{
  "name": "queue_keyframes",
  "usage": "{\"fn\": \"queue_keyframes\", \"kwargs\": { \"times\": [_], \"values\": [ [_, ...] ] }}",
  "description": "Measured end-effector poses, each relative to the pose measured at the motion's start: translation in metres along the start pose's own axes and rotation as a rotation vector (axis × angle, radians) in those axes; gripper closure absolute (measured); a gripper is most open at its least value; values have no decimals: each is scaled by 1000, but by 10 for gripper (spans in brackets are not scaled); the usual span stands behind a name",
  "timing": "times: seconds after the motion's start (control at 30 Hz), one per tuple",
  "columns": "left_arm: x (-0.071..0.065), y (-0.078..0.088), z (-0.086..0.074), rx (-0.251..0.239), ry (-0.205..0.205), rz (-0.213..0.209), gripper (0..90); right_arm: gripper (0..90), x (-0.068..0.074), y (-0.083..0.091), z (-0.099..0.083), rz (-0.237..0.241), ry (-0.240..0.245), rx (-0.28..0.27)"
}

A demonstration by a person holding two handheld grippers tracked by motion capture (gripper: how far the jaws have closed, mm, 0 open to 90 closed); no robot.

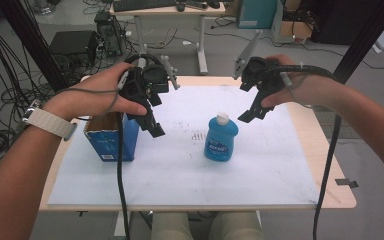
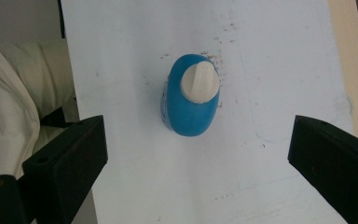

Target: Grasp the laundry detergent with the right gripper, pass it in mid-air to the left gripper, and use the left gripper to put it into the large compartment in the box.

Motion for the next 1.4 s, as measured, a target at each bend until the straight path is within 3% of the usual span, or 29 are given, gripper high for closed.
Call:
{"fn": "queue_keyframes", "kwargs": {
  "times": [0.07,0.1,0.53,0.9,1.07,1.13,1.4],
  "values": [
    [0,0,0,2,-3,0,74,46,-2,-3,-3,-2,-11,-3],
    [0,0,0,2,-6,-1,74,48,-2,-6,-7,12,-42,-1],
    [0,0,3,-5,-10,5,74,51,-4,-26,-23,51,-91,-1],
    [0,1,3,-13,-5,12,74,43,-6,-44,-30,73,-139,-53],
    [0,0,2,-18,-2,15,75,42,-6,-50,-32,75,-140,-67],
    [0,-1,1,-19,1,14,75,41,-5,-52,-32,79,-162,-75],
    [0,-3,1,-21,2,11,75,41,-7,-60,-36,73,-155,-94]
  ]
}}
Point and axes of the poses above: each handheld gripper's, and its own axes: y roughly backward along the jaws, z roughly out of its top, x roughly to its left, the point moved 8 cm from there along -y, roughly forward along the jaws, and after that the axes turned 8 degrees about x, right-handed, at the moved point
